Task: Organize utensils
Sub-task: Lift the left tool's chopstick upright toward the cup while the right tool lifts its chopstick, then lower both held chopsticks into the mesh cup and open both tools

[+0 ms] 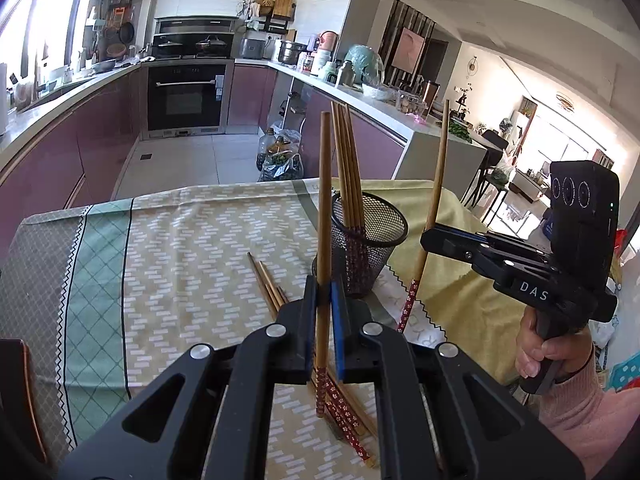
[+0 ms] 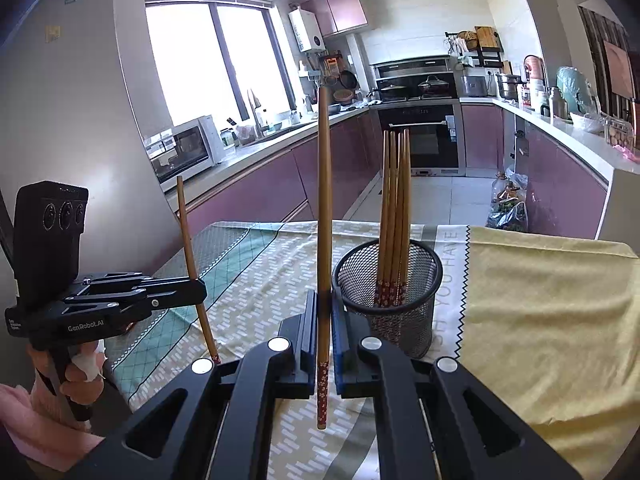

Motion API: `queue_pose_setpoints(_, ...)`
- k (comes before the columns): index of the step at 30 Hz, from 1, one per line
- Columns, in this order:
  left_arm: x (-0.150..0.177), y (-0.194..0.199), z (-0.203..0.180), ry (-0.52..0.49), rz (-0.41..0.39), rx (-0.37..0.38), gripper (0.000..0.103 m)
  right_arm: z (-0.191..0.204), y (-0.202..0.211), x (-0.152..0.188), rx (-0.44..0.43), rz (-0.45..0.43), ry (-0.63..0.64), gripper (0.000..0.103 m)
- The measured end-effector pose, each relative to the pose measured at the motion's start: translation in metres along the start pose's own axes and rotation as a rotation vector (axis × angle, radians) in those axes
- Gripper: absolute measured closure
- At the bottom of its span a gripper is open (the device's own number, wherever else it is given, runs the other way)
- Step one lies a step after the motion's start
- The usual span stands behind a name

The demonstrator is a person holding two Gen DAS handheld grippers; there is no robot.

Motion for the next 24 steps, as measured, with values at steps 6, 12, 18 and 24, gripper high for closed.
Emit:
queue_pose_setpoints(6,-0.016,0.006,-0.013,-0.025,-0.032,0.026,0.095,-0.010,0.007,-0.016,0.009,-0.042,0.003,0.097)
queue_pose_setpoints(12,-0.037,0.012,-0.025,-0.055,-0.076,0.042,0.095,-0.016,0.013,-0.032,0.019,-0.081,0.005,0.097)
queue_pose_setpoints(18,-0.064,0.016,-0.036,-0.073,-0.124,0.068,0.095,-0.021,0.017,-0.050,0.021,-0.112,0.010,0.097)
queue_pose_setpoints(24,-0.093,0.017,-0.042,-0.083,-0.157,0.098,0.095,-0.021,0.014,-0.063,0.020,-0.132,0.023,0.097)
Point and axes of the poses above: each gripper's, at about its wrist camera, not at the fingertips, and y roughly against the way its jaws point, z to its left, x to its underside, the point moved 5 cm from there along -y, roughly the way its jaws point, and after that the axes turned 11 degrees about x, right-handed, at the moved point
